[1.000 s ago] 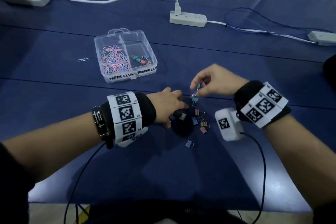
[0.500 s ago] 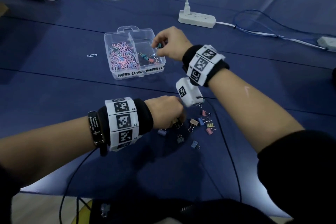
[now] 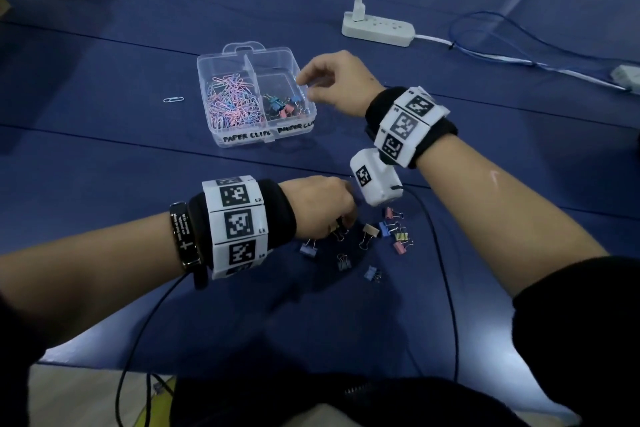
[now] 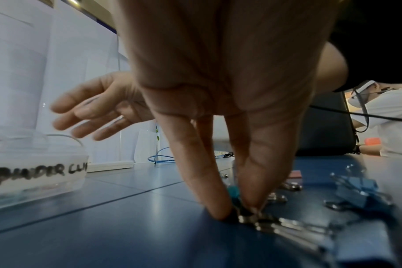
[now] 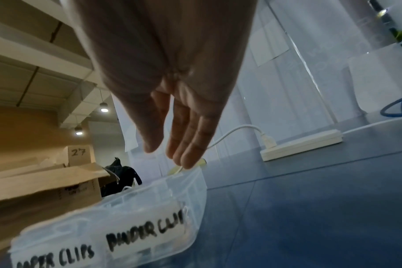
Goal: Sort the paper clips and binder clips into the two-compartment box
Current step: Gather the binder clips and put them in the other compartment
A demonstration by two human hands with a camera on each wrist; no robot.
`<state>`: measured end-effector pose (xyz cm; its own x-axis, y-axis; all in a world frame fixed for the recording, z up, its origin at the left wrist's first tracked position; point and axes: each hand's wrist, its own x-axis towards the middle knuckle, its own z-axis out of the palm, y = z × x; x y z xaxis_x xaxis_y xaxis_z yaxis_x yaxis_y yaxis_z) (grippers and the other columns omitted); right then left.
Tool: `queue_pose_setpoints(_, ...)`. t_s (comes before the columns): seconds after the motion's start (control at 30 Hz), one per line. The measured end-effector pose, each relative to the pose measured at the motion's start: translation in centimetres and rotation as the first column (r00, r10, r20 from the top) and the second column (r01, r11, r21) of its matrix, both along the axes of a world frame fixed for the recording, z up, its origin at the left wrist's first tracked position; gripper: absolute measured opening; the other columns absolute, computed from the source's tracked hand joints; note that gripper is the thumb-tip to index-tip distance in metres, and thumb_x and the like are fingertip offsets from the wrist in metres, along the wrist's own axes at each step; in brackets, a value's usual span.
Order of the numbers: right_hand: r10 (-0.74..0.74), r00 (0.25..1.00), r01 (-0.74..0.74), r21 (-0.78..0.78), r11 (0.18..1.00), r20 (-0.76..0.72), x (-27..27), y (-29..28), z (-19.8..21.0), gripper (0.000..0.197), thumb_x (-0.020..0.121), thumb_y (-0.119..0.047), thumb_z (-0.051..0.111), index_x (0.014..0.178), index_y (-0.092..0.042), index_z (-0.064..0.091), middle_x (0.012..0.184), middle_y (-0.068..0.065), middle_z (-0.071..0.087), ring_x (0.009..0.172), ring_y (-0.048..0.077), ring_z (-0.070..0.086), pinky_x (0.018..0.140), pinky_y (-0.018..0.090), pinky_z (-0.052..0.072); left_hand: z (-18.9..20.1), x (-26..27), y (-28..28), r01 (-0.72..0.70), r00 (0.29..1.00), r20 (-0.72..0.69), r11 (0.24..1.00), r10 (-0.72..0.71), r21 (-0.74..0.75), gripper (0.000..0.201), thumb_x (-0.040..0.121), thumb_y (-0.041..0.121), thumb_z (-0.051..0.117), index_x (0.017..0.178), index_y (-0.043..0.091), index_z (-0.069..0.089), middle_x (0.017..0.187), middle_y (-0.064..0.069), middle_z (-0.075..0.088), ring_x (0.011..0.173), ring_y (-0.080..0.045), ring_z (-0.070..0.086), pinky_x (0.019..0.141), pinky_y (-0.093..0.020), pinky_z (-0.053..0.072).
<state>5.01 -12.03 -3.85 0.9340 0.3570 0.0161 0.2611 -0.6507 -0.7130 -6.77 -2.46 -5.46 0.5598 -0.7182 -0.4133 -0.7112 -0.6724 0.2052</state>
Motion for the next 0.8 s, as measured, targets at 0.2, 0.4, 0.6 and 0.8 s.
queue_pose_setpoints(0.2, 0.030, 0.994, -0.070, -0.391, 0.918, -0.108, -4.1, -4.0, 2.4, 0.039, 0.078, -0.017, 0.070, 0.115, -0.013, 0.058, 0.114, 0.006, 0.060, 0.089, 0.008, 0.053, 0.079, 0.021, 0.042, -0.1, 0.5, -0.1, -0.085, 0.996, -0.018, 0.996, 0.086, 0.021, 0.034, 0.080, 0.010, 0.060, 0.114, 0.014, 0.061, 0.117, -0.008, 0.055, 0.099, -0.026, 0.057, 0.066, -0.026, 0.035)
queue_pose_setpoints(0.4, -0.052, 0.906, -0.266, -0.658, 0.704, -0.421, -10.6, -6.2, 2.6, 0.093, 0.060, -0.040, 0.083, 0.134, -0.036, 0.027, 0.122, 0.001, 0.039, 0.111, 0.024, 0.049, 0.090, 0.038, 0.045, -0.3, 0.9, -0.1, -0.176, 0.983, -0.042, 0.984, 0.177, 0.012, 0.035, 0.074, 0.012, 0.068, 0.108, 0.016, 0.064, 0.114, -0.009, 0.056, 0.095, -0.028, 0.059, 0.070, -0.029, 0.046)
queue_pose_setpoints(0.6, -0.003, 0.888, -0.315, -0.614, 0.724, -0.459, -14.8, -5.9, 0.0, 0.109, 0.048, -0.043, 0.087, 0.135, -0.034, 0.022, 0.124, 0.002, 0.027, 0.115, 0.023, 0.035, 0.094, 0.045, 0.046, -0.4, 1.3, 0.2, -0.211, 0.977, -0.049, 0.977, 0.209, -0.023, 0.031, 0.073, 0.013, 0.068, 0.103, 0.014, 0.065, 0.104, -0.007, 0.056, 0.092, -0.026, 0.059, 0.072, -0.032, 0.048)
queue_pose_setpoints(0.8, 0.026, 0.925, -0.247, -0.549, 0.799, -0.379, -15.6, -4.4, -1.4, 0.068, 0.062, -0.026, 0.082, 0.112, -0.018, 0.037, 0.105, 0.001, 0.024, 0.100, 0.023, 0.036, 0.078, 0.046, 0.051, -0.4, 2.4, 0.7, -0.248, 0.968, -0.039, 0.968, 0.247, -0.039, 0.013, 0.071, 0.010, 0.066, 0.072, 0.019, 0.057, 0.078, 0.000, 0.057, 0.074, -0.021, 0.056, 0.058, -0.025, 0.041)
